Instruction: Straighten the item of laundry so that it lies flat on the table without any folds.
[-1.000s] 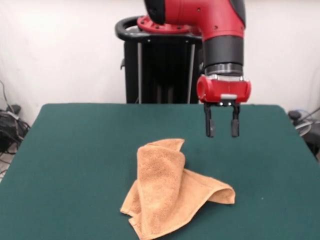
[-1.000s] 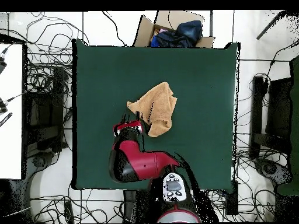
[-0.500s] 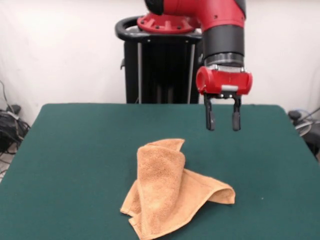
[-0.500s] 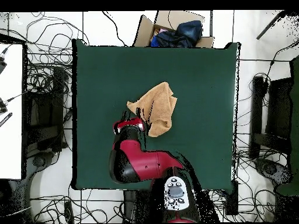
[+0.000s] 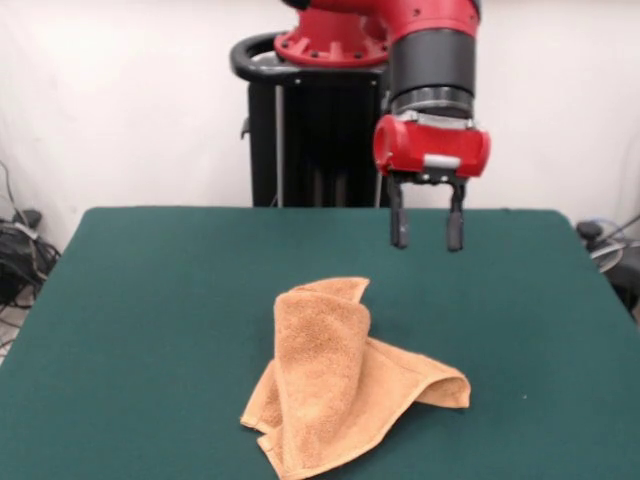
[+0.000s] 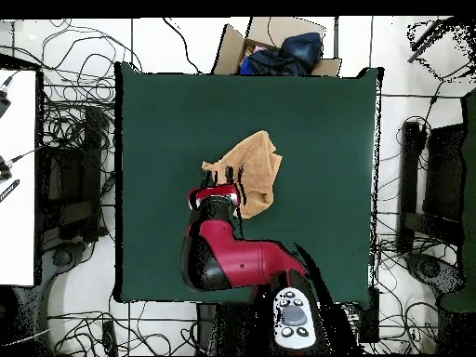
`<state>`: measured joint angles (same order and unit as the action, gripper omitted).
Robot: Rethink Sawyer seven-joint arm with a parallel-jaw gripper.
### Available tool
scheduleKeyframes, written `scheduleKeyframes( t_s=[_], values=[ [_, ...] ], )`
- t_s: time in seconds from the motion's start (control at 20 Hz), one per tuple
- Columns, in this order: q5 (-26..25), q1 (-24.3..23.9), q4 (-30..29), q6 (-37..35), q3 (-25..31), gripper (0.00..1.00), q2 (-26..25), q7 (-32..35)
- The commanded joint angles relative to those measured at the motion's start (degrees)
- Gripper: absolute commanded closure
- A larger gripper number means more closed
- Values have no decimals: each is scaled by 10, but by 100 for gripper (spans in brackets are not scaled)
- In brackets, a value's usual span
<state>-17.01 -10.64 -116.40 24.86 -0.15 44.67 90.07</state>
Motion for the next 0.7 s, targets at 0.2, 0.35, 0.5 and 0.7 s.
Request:
scheduleKeyframes(
  t_s=[0.2,0.35,0.5,0.7],
  values=[
    [19,-12,39,-172,56,0,-19,69],
    [7,-5,28,-152,38,0,-22,76],
    [-2,-1,26,-138,31,0,-30,79],
    [3,15,23,-155,17,0,-22,75]
  ],
)
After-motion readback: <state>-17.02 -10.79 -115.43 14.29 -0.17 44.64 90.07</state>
